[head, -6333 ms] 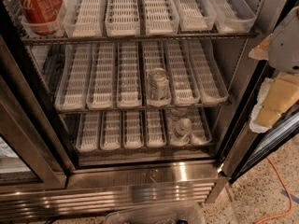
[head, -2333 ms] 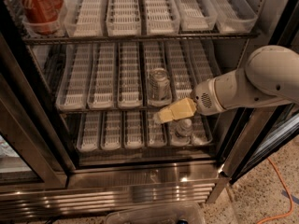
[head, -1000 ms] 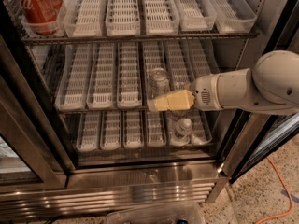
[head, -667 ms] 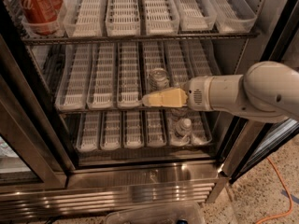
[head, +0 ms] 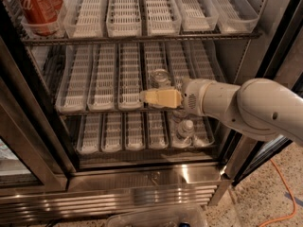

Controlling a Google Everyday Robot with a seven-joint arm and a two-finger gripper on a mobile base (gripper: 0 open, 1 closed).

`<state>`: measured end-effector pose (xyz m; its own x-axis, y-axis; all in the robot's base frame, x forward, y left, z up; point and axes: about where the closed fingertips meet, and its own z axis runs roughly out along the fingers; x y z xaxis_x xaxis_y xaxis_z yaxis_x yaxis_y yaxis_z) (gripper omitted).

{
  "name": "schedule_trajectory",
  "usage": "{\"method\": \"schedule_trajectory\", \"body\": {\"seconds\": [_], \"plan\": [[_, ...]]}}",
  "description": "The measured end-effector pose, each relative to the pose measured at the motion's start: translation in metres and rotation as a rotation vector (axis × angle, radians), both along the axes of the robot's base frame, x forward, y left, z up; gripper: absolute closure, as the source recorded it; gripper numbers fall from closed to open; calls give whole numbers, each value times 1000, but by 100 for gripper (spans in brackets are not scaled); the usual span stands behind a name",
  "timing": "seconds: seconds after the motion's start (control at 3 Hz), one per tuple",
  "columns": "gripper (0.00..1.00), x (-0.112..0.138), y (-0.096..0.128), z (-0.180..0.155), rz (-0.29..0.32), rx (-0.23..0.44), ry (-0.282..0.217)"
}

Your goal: Pick 7up can from middle shelf of fridge

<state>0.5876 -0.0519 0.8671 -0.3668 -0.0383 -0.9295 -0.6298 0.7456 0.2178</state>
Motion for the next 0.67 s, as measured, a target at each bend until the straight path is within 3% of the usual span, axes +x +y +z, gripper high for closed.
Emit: {"method": "schedule_trajectory", "body": {"seconds": [0.67], "plan": [[0, -3, 4, -10, -44, -112, -74]]}}
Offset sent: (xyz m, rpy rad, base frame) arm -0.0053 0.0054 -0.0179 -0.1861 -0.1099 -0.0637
